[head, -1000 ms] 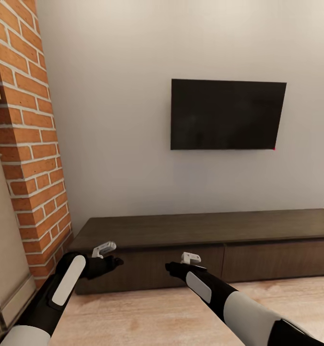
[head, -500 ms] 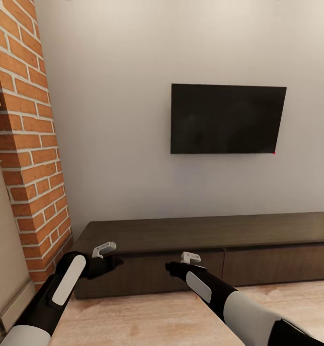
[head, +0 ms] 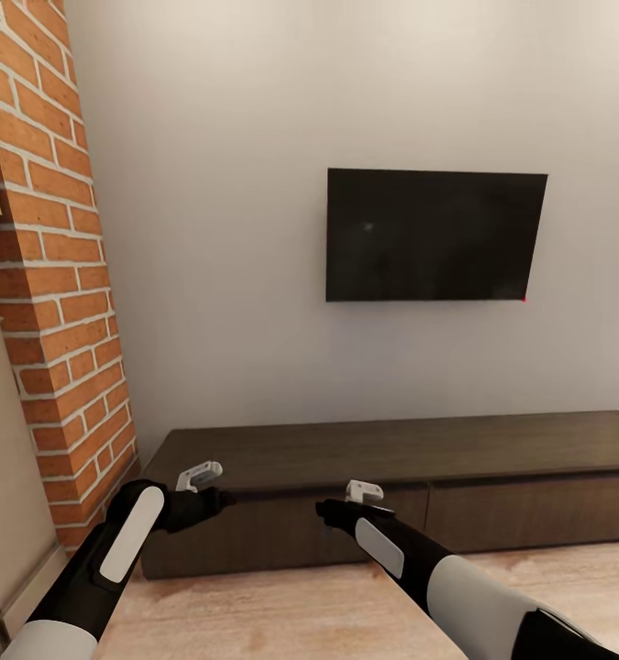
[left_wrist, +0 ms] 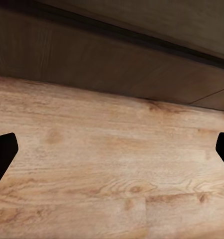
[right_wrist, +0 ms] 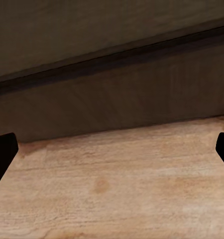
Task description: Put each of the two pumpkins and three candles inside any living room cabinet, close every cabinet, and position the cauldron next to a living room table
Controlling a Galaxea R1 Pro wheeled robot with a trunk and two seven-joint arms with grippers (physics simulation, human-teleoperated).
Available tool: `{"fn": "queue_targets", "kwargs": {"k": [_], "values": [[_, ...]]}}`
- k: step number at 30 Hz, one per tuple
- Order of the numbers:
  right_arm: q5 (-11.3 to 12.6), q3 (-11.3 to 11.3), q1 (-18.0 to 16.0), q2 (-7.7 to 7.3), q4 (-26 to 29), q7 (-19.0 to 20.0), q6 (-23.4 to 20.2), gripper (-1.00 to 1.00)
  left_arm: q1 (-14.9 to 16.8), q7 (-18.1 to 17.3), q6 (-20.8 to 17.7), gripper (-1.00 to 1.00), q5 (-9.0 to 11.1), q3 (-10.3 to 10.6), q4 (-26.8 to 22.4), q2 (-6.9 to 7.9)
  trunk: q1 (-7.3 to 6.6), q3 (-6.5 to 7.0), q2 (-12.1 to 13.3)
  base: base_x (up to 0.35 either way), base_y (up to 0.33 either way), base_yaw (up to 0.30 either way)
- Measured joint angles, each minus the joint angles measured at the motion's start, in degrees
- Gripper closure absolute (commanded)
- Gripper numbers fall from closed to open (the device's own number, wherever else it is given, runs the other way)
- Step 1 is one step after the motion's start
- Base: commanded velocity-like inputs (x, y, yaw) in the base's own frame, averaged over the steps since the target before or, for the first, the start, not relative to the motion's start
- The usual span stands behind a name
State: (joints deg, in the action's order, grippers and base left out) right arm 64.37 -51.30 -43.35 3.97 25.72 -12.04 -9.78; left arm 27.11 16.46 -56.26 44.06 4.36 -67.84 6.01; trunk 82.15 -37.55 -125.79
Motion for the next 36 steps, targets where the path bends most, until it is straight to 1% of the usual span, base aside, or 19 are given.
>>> {"fn": "queue_targets", "kwargs": {"k": [19,27,34,36], "values": [[-0.09,-0.03,0.00,-0.06,0.02,0.09,0.46,-1.00,0.01,0.00,0.00,-1.00,-0.01,0.00,0.04,-0.04,-4.17,3.41,7.62,0.000,0.000,0.000],[0.46,0.07,0.00,-0.06,-0.20,0.06,-0.17,-1.00,0.00,0.00,0.00,-1.00,-0.08,0.04,0.00,-0.20,-5.93,4.83,10.83,0.000,0.000,0.000],[0.55,0.08,0.00,-0.06,-0.24,-0.01,-0.47,-1.00,0.00,0.00,0.00,-1.00,-0.09,0.04,-0.01,-0.25,-7.47,5.57,13.64,0.000,0.000,0.003],[0.52,0.11,0.00,-0.09,-0.25,0.02,-1.52,-1.00,0.00,0.00,0.00,-1.00,-0.09,0.05,-0.02,-0.26,-7.91,5.75,14.44,-0.002,0.000,0.003]]}}
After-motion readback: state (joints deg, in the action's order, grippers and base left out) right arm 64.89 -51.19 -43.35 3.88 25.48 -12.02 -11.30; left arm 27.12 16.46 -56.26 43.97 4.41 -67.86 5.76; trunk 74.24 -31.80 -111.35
